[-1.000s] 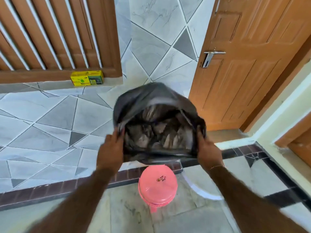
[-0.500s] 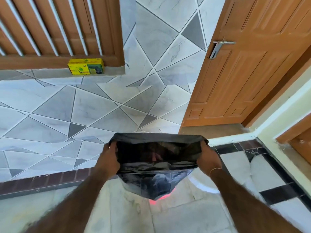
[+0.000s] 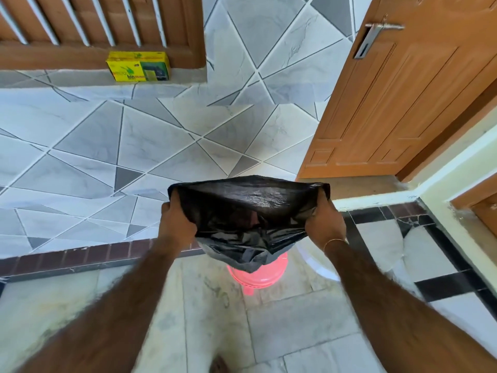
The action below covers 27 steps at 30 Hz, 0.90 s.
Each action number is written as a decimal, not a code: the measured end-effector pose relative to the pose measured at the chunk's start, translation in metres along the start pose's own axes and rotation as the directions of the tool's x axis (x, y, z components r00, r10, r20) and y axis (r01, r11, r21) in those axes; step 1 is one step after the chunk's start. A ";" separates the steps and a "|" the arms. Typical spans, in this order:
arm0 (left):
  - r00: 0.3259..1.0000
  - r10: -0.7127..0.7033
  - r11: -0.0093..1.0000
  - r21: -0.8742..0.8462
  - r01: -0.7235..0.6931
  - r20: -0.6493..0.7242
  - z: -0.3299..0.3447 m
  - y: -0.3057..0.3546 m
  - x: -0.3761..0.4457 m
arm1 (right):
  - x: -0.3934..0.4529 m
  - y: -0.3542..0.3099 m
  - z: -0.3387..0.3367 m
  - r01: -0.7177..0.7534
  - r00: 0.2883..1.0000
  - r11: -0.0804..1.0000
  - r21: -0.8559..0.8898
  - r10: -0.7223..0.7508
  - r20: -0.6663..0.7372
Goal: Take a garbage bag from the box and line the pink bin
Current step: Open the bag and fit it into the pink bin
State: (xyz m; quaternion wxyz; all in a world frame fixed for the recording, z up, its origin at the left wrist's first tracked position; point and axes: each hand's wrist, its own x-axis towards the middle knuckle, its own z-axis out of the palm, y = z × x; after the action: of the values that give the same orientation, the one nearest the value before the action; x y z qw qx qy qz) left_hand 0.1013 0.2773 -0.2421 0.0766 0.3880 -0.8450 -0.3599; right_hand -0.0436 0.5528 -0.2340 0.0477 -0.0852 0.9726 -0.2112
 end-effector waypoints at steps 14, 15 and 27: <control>0.998 0.020 0.997 0.074 -0.024 0.058 0.004 -0.033 0.006 | -0.004 -0.007 0.030 -0.064 0.998 0.997 0.052 0.063 0.021; 0.998 0.028 0.996 0.082 -0.032 0.055 0.003 -0.033 0.011 | 0.002 -0.009 0.032 -0.062 0.998 0.996 0.061 0.061 0.021; 0.954 0.227 0.909 0.310 -0.281 0.198 0.027 -0.040 0.068 | 0.056 -0.009 0.060 -0.224 0.975 0.961 0.160 0.223 0.026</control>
State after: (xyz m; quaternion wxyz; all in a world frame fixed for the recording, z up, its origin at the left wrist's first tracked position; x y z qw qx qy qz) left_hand 0.0673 0.2267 -0.2986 -0.0109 0.2522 -0.9404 -0.2277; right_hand -0.0893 0.5096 -0.2879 0.0817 0.0283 0.9554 -0.2824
